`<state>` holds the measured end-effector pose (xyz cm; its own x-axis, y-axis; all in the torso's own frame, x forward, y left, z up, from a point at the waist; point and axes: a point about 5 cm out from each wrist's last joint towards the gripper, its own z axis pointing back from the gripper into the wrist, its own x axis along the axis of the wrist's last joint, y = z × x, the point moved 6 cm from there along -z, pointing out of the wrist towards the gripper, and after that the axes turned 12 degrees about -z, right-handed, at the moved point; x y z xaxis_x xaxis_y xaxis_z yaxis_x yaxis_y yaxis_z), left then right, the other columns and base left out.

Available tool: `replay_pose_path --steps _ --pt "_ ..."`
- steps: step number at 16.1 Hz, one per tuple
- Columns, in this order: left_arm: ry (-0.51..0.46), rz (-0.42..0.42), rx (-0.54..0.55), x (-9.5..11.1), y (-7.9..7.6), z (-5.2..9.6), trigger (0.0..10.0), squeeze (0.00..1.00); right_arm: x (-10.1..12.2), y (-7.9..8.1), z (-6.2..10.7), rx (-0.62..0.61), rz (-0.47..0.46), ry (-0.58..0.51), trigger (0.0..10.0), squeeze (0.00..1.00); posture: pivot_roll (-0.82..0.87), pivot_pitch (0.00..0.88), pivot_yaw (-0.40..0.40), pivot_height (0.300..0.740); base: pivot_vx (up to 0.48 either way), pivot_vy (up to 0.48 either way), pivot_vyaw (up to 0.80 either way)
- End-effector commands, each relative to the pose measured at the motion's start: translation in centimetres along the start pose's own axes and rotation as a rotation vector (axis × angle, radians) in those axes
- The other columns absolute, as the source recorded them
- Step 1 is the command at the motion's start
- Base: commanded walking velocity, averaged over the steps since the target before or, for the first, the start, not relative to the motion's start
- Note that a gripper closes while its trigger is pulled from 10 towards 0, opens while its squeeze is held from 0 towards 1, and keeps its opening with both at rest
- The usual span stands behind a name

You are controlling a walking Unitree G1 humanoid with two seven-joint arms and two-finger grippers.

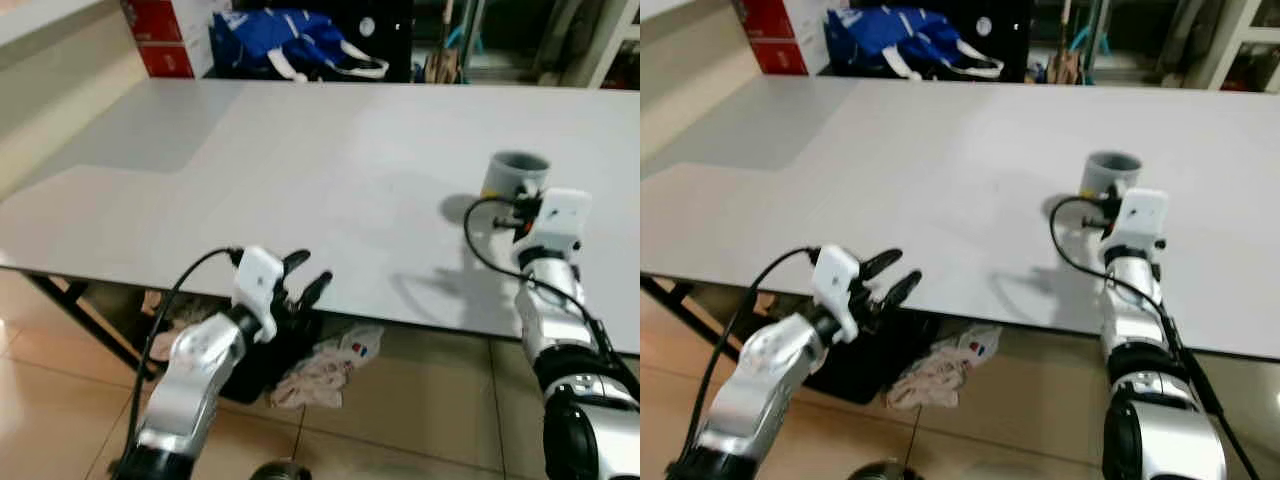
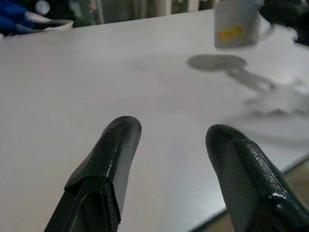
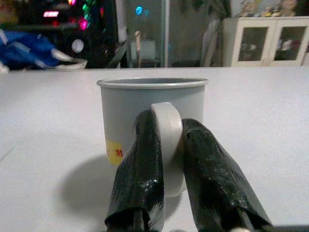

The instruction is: Setting the table

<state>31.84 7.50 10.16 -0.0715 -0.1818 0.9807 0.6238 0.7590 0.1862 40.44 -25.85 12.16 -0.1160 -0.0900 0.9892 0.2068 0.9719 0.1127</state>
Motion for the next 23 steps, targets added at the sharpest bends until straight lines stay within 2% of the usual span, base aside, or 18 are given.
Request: replay_pose_path --steps 1,2,3,4,6,7,8,9,10,13,20,21,22,23 --pt "-0.009 0.075 0.028 1.0 0.8 -0.7 10.0 0.0 0.3 0.5 -0.3 0.011 0.023 -0.016 10.0 0.0 0.16 0.0 0.075 0.735 0.0 0.0 0.0" --pt "-0.06 0.11 0.006 2.8 0.0 -1.3 10.0 0.0 -0.8 0.4 0.2 0.002 0.016 0.018 10.0 0.0 0.16 0.0 0.073 0.735 0.0 0.0 0.0" --pt "-0.082 0.116 -0.011 3.7 -0.4 -1.5 10.0 0.0 -1.4 0.4 0.4 -0.002 0.014 0.037 10.0 0.0 0.16 0.0 0.072 0.735 0.0 0.0 0.0" --pt "-0.092 0.119 -0.038 4.2 -0.8 -1.6 10.0 0.0 -1.9 0.5 0.6 0.003 0.015 0.051 10.0 0.0 0.17 0.0 0.071 0.735 0.0 0.0 0.0" --pt "-0.098 0.168 -0.186 5.3 -2.3 -1.4 10.0 0.0 -2.9 0.6 0.9 -0.004 0.0 0.087 10.0 0.0 0.18 0.0 0.077 0.735 0.0 0.0 0.0" --pt "-0.093 0.173 -0.194 5.3 -2.3 -1.4 10.0 0.0 -2.9 0.6 0.9 -0.004 -0.008 0.09 10.0 0.0 0.18 0.0 0.077 0.735 0.0 0.0 0.0" --pt "-0.088 0.177 -0.195 5.3 -2.3 -1.4 10.0 0.0 -3.0 0.6 0.9 -0.005 -0.008 0.091 10.0 0.15 0.18 0.0 0.078 0.735 0.0 0.0 0.0" --pt "-0.089 0.18 -0.206 5.5 -2.4 -1.4 10.0 0.0 -3.3 0.6 1.0 -0.008 -0.006 0.103 10.0 1.0 0.18 0.0 0.077 0.735 0.0 0.0 0.0" --pt "-0.087 0.182 -0.213 5.6 -2.5 -1.4 10.0 0.0 -4.0 0.4 1.4 -0.018 -0.008 0.129 10.0 1.0 0.18 0.0 0.077 0.735 0.0 0.0 0.0" --pt "-0.073 0.183 -0.219 5.5 -2.6 -1.4 10.0 0.0 -4.5 0.0 1.7 -0.027 -0.004 0.142 10.0 1.0 0.17 0.0 0.077 0.735 0.0 0.0 0.0" --pt "-0.022 0.088 -0.22 4.1 -2.5 -1.4 10.0 0.0 -4.6 -0.8 2.0 -0.031 0.015 0.136 10.0 1.0 0.15 0.0 0.086 0.735 0.0 0.0 0.0" --pt "0.0 0.005 -0.18 3.0 -2.3 -1.8 10.0 0.0 -4.5 -1.0 2.3 -0.028 0.045 0.121 10.0 0.0 0.13 0.0 0.089 0.735 0.0 0.0 0.0" --pt "0.01 -0.061 -0.173 2.1 -2.5 -2.0 10.0 0.0 -4.5 -1.0 2.6 -0.024 0.055 0.106 10.0 0.0 0.12 0.0 0.09 0.735 0.0 0.0 0.0" --pt "0.022 -0.085 -0.156 1.6 -2.3 -2.0 10.0 0.0 -4.5 -0.9 2.8 -0.014 0.064 0.092 10.0 0.0 0.11 0.0 0.092 0.735 0.0 0.0 0.0"
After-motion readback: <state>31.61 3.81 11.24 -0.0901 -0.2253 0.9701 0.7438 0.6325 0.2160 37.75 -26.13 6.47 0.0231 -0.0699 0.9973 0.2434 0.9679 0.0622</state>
